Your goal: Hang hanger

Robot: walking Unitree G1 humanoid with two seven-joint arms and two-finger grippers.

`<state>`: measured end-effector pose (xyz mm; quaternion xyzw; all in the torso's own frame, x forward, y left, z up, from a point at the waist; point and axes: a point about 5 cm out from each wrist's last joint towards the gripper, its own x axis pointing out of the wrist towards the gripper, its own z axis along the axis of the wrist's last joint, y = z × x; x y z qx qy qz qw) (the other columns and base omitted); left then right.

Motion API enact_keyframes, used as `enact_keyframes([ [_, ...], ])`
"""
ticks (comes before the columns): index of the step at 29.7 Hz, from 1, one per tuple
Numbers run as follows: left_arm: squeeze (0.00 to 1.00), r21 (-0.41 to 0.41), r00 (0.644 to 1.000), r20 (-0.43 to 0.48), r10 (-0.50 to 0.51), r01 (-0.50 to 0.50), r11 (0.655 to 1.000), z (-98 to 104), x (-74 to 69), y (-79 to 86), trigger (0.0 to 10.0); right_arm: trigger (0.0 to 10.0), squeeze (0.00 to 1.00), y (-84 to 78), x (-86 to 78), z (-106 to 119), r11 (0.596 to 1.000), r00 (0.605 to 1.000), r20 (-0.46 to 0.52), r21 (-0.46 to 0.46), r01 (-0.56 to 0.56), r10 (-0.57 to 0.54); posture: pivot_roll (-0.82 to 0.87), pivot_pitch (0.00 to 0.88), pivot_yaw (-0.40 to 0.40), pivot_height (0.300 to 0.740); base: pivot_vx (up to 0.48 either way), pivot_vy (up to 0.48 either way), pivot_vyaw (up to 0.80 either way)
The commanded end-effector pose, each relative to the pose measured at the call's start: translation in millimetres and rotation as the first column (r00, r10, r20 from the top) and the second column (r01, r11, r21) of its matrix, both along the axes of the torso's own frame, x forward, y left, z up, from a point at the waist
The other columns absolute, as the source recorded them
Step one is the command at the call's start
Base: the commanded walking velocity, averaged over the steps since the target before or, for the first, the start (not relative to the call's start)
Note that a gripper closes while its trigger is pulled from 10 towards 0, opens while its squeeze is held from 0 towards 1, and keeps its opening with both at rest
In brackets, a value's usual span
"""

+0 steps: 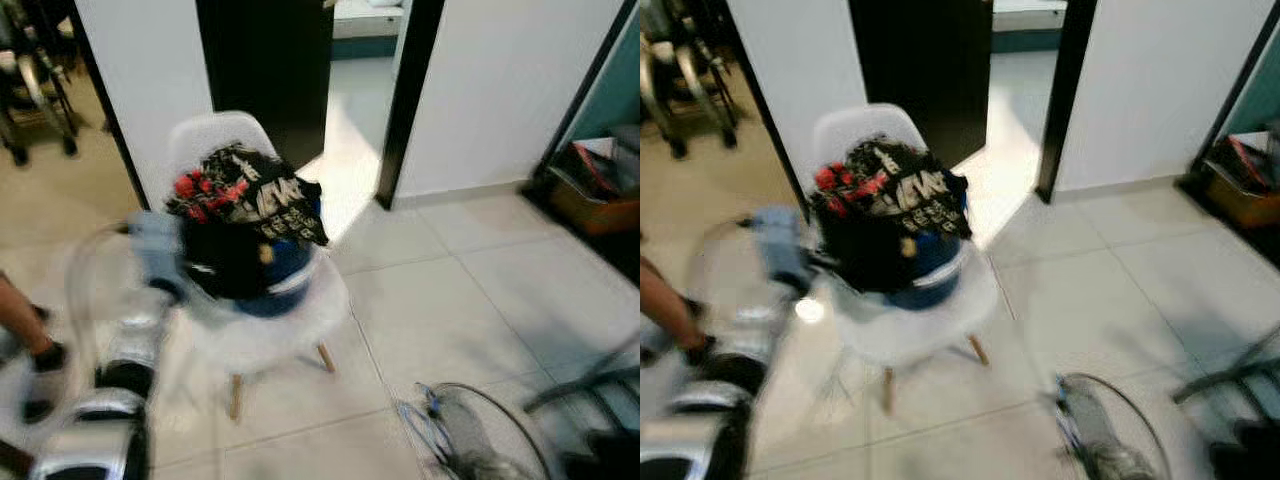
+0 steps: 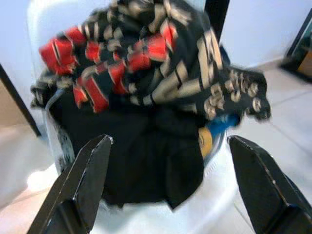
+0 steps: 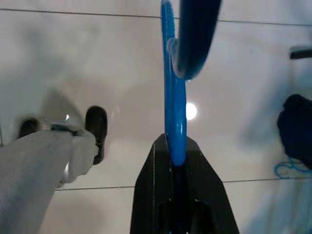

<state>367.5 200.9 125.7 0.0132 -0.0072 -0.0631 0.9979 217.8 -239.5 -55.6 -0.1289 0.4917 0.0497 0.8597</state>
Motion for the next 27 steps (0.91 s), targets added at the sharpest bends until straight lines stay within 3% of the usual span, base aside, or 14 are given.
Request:
enact_keyframes([
  [1, 0.0, -0.001, 0.999, -0.027, 0.038, -0.038, 0.999, -7, -5.2, 14.2, 10.0, 10.0, 0.0, 8.2, 4.8, 1, 1.0, 1.0, 0.016, 0.022, -0.01, 0.01, 0.0, 0.0, -0.007, 0.74, 0.289, 0.0, 0.0],
  [7, 0.0, -0.006, 0.999, -0.038, 0.036, -0.036, 0.999, -10, -6.7, 15.1, 10.0, 10.0, 0.0, 7.7, 4.3, 1, 1.0, 1.0, 0.015, 0.022, -0.01, 0.009, 0.0, 0.0, -0.011, 0.74, 0.281, 0.0, 0.0],
  [12, 0.0, -0.025, 0.994, -0.087, 0.059, -0.061, 0.998, -23, -11.9, 17.0, 10.0, 10.0, 0.0, 7.0, 3.2, 0, 1.0, 1.0, 0.009, 0.023, -0.01, 0.01, 0.0, 0.0, -0.01, 0.74, 0.282, 0.0, 0.0],
  [14, 0.0, -0.051, 0.985, -0.149, 0.09, -0.099, 0.994, -40, -20.2, 17.5, 10.0, 10.0, 0.0, 6.6, 2.4, 0, 1.0, 1.0, 0.005, 0.024, -0.01, 0.01, 0.0, 0.0, -0.009, 0.74, 0.279, 0.0, 0.0],
  [22, 0.0, -0.062, 0.97, -0.211, 0.121, -0.137, 0.989, -53, -26.6, 19.3, 10.0, 10.0, 0.0, 6.4, 2.0, 0, 1.0, 1.0, 0.001, 0.024, -0.012, 0.011, 0.0, 0.0, -0.011, 0.74, 0.281, 0.0, 0.0],
  [24, 0.0, -0.132, 0.943, -0.317, 0.1, -0.149, 0.98, -69, -32.7, 17.8, 10.0, 10.0, 0.0, 6.4, 1.5, -1, 1.0, 1.0, -0.006, 0.021, -0.015, 0.015, 0.0, 0.0, -0.012, 0.74, 0.133, 0.0, 0.0],
  [25, 0.0, -0.132, 0.943, -0.317, 0.1, -0.149, 0.98, -69, -32.7, 17.8, 10.0, 10.0, 0.0, 6.4, 1.5, -1, 1.0, 1.0, -0.006, 0.021, -0.015, 0.015, 0.0, 0.0, -0.012, 0.74, 0.0, 0.0, 0.0],
  [27, 0.0, -0.243, 0.909, -0.417, -0.019, -0.091, 0.966, -86, -41.1, 7.2, 10.0, 10.0, 0.0, 6.0, 1.2, -1, 1.0, 1.0, -0.016, 0.012, -0.019, 0.019, 0.0, 0.0, -0.014, 0.74, 0.0, 0.0, 0.0],
])
